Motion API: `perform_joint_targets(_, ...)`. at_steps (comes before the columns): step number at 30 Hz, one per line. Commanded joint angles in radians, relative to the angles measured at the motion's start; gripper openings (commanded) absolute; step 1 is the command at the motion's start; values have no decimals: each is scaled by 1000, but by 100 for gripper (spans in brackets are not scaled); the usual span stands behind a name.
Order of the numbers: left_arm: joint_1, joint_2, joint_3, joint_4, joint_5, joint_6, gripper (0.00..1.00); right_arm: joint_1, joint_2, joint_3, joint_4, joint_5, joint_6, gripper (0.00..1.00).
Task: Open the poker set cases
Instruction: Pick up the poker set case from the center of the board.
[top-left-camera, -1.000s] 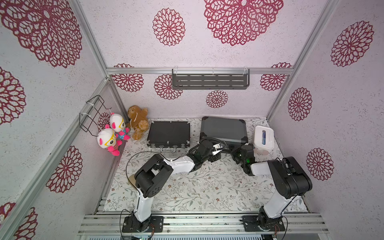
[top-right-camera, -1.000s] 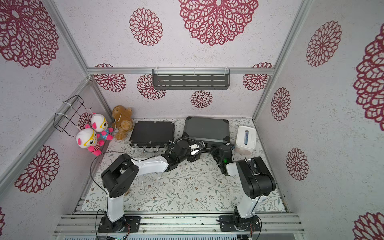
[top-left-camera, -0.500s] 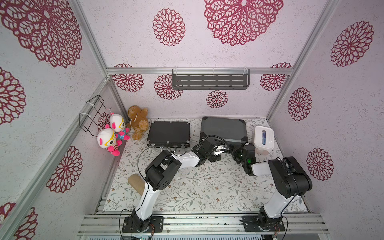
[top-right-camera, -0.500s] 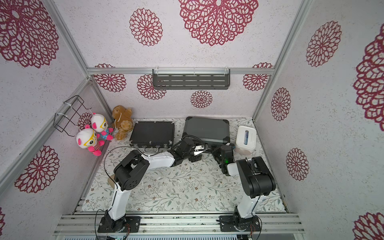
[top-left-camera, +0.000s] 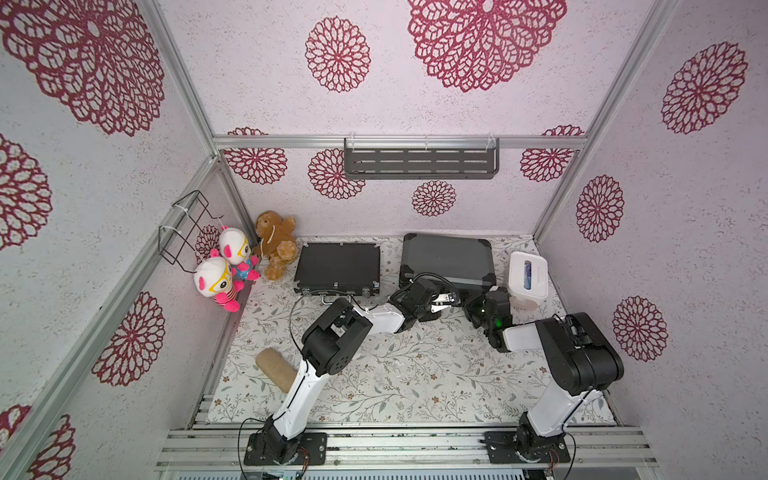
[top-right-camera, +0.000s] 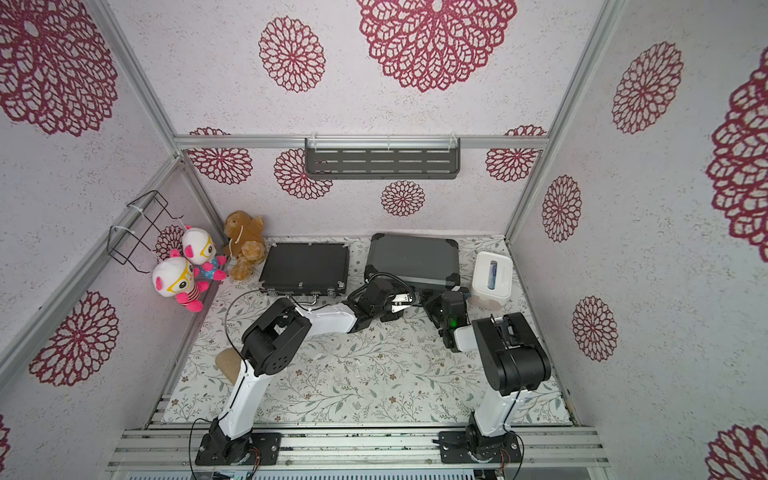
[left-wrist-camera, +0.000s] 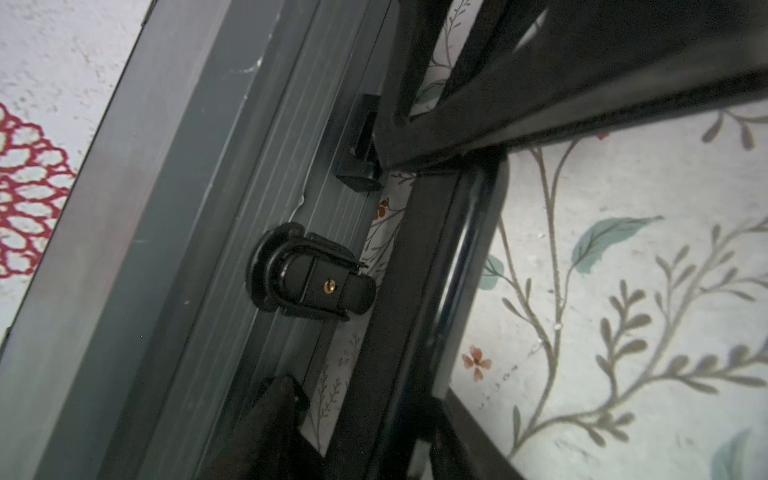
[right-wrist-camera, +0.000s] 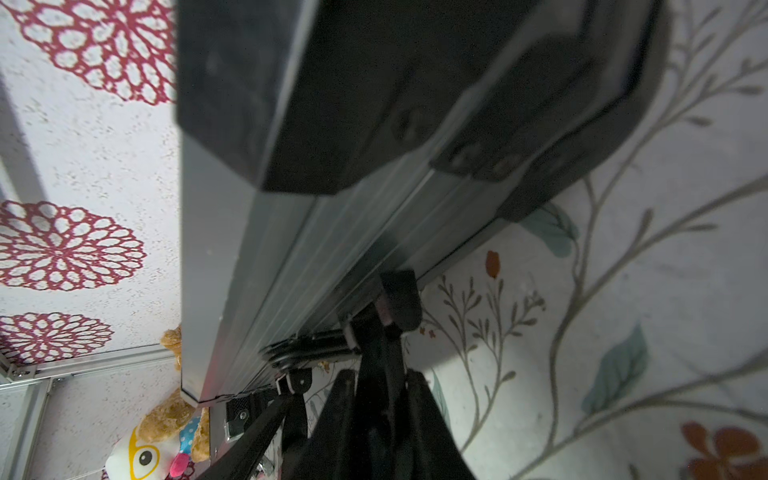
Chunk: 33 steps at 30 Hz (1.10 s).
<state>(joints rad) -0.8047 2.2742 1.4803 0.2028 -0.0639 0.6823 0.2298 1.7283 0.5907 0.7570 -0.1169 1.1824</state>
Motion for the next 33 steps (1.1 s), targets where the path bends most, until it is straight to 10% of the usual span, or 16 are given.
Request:
perform_joint_targets(1,-10,26,32,-29,-6,7,48,35,16,38,47,-74,-28,0)
perform_joint_targets(15,-24,48,-6,93,-123,66,0,36,11,52,24,-70,2,1)
perform_joint_targets(24,-26,-8,93,-111,-93,-79,0,-22,-161,103,-356,-13,-191,64)
perform_joint_targets(29,-25,6,316,-367,-121,-252,0,-33,-307,87,-580,147,-328,68)
perform_joint_targets(33,-26,16,436,-457,-101,-364,0,-75,-358,31,-581,45,-336,68)
